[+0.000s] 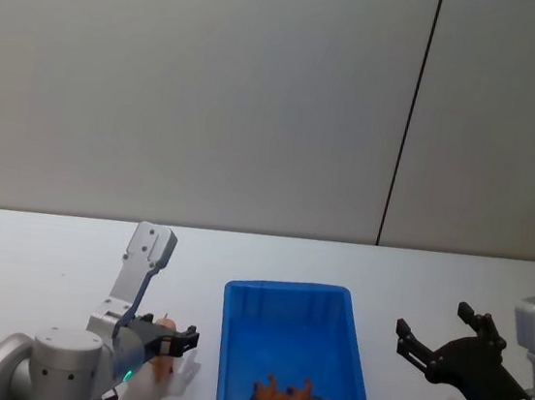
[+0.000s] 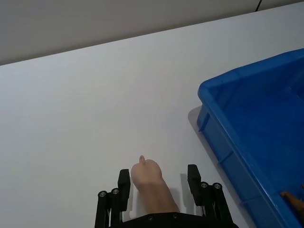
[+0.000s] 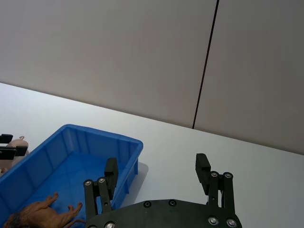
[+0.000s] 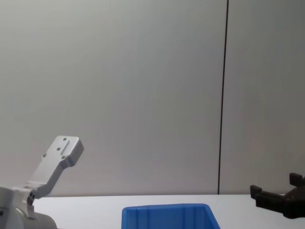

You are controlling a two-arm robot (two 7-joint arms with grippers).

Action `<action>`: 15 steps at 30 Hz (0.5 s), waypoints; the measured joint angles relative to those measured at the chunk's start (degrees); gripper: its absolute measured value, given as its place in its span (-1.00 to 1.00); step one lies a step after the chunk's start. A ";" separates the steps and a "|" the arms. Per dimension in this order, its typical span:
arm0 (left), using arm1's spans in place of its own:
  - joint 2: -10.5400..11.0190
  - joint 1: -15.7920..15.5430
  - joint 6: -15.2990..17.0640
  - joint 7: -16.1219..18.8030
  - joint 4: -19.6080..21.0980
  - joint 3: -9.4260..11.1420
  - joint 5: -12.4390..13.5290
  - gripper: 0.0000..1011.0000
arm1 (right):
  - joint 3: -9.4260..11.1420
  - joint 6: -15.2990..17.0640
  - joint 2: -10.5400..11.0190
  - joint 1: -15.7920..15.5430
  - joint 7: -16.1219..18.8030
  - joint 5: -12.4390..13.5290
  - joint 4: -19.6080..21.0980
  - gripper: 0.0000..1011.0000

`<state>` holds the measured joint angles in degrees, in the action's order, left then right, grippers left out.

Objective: Pick up the two dolls from the table and place them into the box.

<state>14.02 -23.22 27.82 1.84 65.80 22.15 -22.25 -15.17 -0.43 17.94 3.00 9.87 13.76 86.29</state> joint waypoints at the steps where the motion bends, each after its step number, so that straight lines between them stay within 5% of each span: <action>1: -0.10 -0.06 0.07 -0.14 -0.29 0.03 0.07 0.55 | 0.00 0.00 0.00 0.00 0.00 0.00 0.00 0.98; 15: -0.68 -0.30 0.49 -0.87 -1.67 0.43 1.02 -0.28 | 0.00 0.00 0.00 0.00 0.00 0.00 0.00 0.98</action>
<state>13.33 -23.53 28.31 0.96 64.14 22.58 -21.23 -15.17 -0.43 17.94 3.00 9.87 13.76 86.29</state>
